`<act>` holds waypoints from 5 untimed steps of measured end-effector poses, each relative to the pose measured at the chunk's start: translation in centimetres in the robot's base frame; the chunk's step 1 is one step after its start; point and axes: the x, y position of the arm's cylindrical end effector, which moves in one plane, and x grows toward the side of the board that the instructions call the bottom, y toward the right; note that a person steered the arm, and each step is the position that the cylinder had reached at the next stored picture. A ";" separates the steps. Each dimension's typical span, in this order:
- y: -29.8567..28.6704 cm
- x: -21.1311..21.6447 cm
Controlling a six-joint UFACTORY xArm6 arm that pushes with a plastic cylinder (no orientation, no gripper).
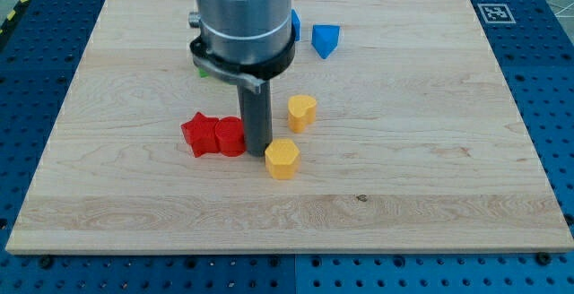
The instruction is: Push the red star closer to the green circle
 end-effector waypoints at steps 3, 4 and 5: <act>-4.7 2.4; -8.8 2.4; -10.8 1.7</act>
